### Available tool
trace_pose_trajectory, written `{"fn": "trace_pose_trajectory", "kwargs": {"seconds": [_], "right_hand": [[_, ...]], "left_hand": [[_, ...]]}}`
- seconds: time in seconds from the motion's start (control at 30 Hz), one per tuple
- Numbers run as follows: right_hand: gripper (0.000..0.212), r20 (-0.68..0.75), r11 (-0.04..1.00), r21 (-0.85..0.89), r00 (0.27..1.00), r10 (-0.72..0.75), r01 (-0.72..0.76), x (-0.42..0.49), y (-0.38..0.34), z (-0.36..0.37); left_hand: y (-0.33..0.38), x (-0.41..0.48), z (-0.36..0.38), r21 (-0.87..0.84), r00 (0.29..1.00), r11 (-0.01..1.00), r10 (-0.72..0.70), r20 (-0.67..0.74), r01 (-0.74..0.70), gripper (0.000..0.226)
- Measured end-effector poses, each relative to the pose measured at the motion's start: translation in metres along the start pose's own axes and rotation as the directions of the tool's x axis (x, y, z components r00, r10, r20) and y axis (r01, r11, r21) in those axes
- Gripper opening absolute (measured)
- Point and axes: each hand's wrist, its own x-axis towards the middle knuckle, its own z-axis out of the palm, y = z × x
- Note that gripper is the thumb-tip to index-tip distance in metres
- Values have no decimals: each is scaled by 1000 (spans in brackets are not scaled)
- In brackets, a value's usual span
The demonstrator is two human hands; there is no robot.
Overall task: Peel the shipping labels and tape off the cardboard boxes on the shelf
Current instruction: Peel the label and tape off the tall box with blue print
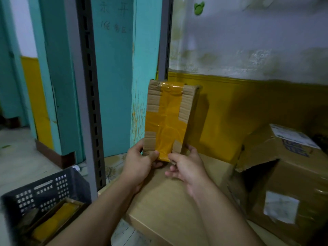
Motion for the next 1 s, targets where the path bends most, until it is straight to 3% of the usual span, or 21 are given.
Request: {"fn": "trace_pose_trajectory", "kwargs": {"seconds": [0.13,0.27,0.7,0.87,0.93,1.0], "right_hand": [[75,-30,999,-43,1000,-8,6,-3,0,2],[66,31,996,73,998,54,-56,-6,-4,2],[49,-65,964,256,994,85,-65,-5,-7,-1],[47,-62,954,294,994,85,-63,-9,-12,-2],[40,-94,962,272,993,67,-39,-13,-16,-2],[29,-166,990,141,986,17,7,-17,-19,0]], "left_hand": [[1,-1,1,14,1000,1000,6,-13,-6,31],[1,-2,3,22,999,998,52,-4,-52,33],[0,-6,6,134,988,982,119,103,-133,34],[0,-6,7,207,975,958,173,137,-199,48],[-1,-6,9,241,970,944,195,148,-227,52],[0,-6,10,267,970,934,212,119,-237,53]]}}
